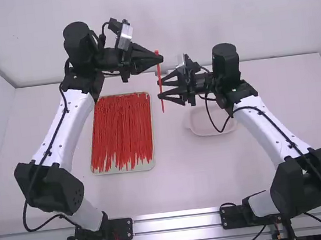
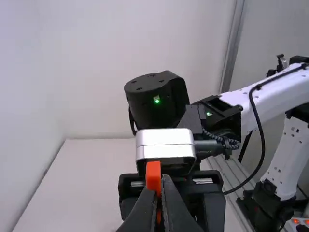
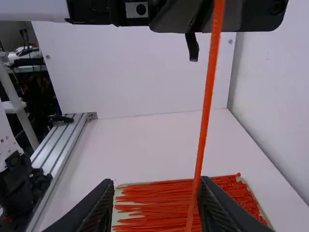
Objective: Fasten the cable tie
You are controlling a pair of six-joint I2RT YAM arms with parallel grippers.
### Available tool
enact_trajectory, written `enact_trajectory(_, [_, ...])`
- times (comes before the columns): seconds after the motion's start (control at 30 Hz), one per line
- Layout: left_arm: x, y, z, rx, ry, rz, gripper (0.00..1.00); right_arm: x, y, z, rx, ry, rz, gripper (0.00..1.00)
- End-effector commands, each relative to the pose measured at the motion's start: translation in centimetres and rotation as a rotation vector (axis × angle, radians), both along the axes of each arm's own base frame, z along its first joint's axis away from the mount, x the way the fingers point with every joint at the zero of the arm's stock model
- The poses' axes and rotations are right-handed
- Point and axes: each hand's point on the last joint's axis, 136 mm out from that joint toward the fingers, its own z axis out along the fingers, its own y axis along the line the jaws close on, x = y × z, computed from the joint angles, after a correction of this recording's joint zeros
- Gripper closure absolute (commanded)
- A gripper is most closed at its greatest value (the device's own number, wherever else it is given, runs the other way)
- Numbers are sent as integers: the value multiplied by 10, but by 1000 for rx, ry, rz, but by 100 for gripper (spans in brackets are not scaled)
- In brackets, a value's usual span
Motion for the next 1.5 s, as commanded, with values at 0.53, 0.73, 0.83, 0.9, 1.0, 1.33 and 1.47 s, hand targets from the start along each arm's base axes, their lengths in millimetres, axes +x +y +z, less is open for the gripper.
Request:
enact_trajectory(0.53, [-1,-1,23,-28,-12,13,98,10,-4,20,34,-11,-31,100])
enact_trajectory(0.73, [9,4,26,-41,14,69,64,13,-9,20,34,-10,-42,100])
enact_trajectory(0.83, [9,3,27,-42,5,67,67,12,-8,20,34,-12,-40,100])
enact_trajectory(0.9, [10,5,27,-43,3,72,75,13,-9,20,34,-14,-40,100])
enact_trajectory(1.0, [9,5,28,-45,-7,71,77,14,-11,20,34,-14,-45,100])
enact_trajectory(1.33, [10,-1,29,-54,-2,83,79,14,-11,20,34,-16,-47,100])
enact_trajectory(1.47, [9,-2,29,-52,-2,76,79,14,-11,21,36,-21,-47,100])
